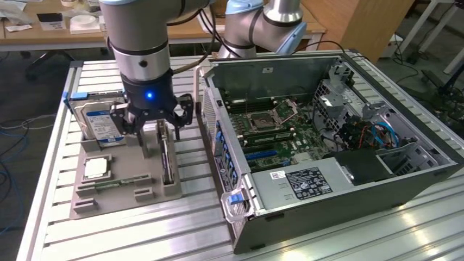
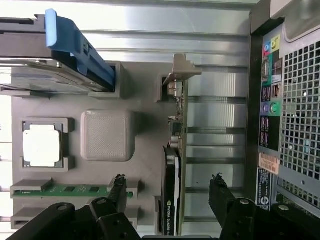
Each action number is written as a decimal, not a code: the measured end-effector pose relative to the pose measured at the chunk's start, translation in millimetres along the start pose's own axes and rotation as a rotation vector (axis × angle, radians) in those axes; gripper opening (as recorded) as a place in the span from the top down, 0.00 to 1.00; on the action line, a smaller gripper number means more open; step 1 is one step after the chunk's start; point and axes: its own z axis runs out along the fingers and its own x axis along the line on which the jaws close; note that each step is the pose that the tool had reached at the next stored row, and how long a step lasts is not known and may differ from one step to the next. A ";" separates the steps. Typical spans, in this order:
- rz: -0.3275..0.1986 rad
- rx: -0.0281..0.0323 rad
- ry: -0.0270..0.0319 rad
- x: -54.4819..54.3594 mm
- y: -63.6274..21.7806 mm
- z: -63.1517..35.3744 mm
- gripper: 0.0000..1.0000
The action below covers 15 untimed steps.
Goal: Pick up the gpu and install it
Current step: 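Pick up the gpu and move the gpu toward the slot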
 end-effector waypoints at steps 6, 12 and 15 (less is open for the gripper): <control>0.015 0.0005 -0.0006 -0.5 0.5 10.9 0.24; 0.049 0.0014 -0.0019 -0.9 0.5 21.8 0.24; 0.067 0.0018 -0.0024 -1.3 0.3 27.3 0.24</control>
